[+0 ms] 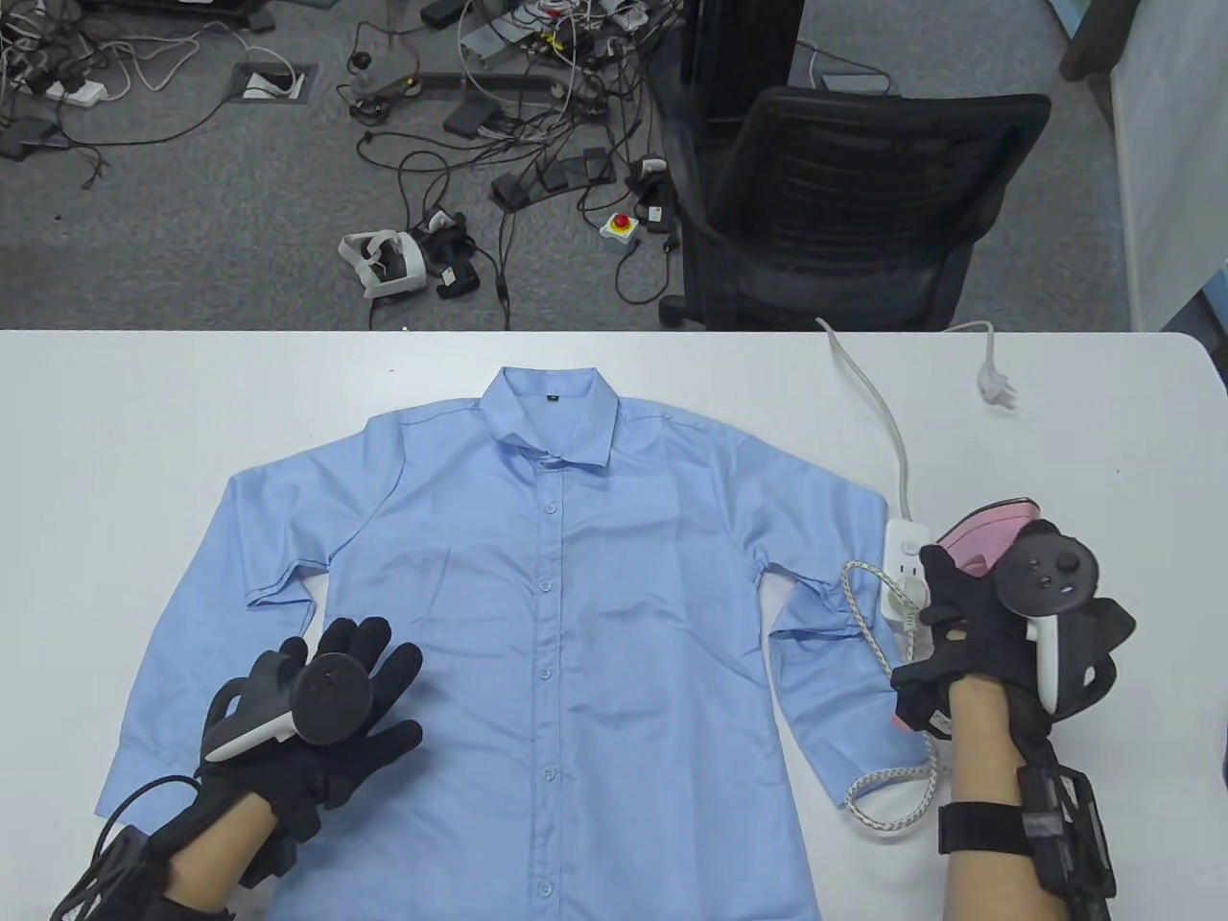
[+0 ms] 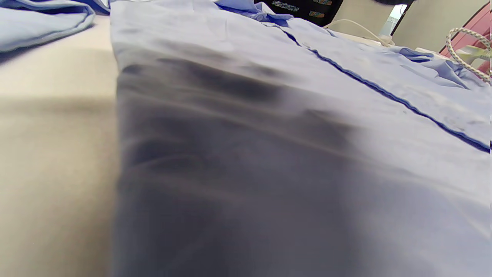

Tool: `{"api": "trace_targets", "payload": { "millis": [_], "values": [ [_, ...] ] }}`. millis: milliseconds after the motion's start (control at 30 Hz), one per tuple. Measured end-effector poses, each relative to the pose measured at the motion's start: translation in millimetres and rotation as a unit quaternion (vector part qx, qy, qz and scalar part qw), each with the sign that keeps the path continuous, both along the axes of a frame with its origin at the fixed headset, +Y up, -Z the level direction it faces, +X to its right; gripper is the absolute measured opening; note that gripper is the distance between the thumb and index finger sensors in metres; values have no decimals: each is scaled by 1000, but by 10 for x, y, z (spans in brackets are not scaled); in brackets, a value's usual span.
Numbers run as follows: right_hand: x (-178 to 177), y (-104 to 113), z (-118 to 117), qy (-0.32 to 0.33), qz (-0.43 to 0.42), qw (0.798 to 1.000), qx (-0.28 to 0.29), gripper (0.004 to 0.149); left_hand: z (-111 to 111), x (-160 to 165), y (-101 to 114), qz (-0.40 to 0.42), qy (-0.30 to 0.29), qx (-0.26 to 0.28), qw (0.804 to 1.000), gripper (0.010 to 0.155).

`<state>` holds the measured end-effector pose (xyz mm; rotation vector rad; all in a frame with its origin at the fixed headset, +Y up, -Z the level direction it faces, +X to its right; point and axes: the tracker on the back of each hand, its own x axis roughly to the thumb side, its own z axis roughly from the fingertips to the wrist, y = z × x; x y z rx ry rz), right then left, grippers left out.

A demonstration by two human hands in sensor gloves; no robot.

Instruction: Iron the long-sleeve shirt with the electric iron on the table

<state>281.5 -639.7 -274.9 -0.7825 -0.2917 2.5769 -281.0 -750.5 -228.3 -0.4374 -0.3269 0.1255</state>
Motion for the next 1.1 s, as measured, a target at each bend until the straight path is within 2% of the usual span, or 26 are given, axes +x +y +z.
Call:
{"api": "trace_targets", "payload": {
  "millis": [100, 233, 300, 400, 467, 500, 567, 667, 700, 800, 867, 933, 1100],
  "values": [
    [-531, 156, -81, 85, 41, 996, -8, 97, 0, -12, 20, 2, 6, 10, 1000, 74],
    [-1085, 113, -218, 155, 101, 981, -51, 98, -6, -25, 24, 1, 10, 14, 1000, 74],
    [-1342, 17, -320, 184, 133, 971, -76, 98, -12, -41, 31, 2, 13, 14, 1000, 74],
    [-1688, -264, -559, 213, 180, 951, -137, 97, -23, -68, 46, 1, 20, 19, 1000, 74],
    [-1792, -423, -693, 233, 206, 932, -187, 97, -26, -80, 49, -5, 23, 23, 999, 74],
    [-1841, -546, -794, 237, 223, 916, -234, 98, -29, -85, 48, -11, 25, 24, 999, 74],
    [-1877, -780, -980, 232, 222, 905, -280, 99, -43, -95, 45, -24, 28, 19, 999, 74],
    [-1827, -1022, -1197, 210, 187, 914, -293, 99, -69, -124, 41, -30, 37, 22, 999, 74],
    [-1760, -1147, -1298, 202, 136, 920, -308, 98, -82, -140, 32, -34, 42, 19, 998, 74],
    [-1616, -1362, -1411, 173, -7, 930, -323, 98, -100, -154, -42, -45, 46, -25, 998, 74],
    [-1571, -1433, -1440, 153, -36, 936, -314, 98, -114, -134, -110, -52, 44, -41, 997, 74],
    [-1591, -1459, -1448, 152, -23, 937, -313, 98, -124, -108, -152, -64, 39, -54, 996, 74],
    [-1889, -1501, -1307, 196, 10, 919, -342, 101, -133, -72, -207, -88, 36, -83, 992, 74]
  ]
}}
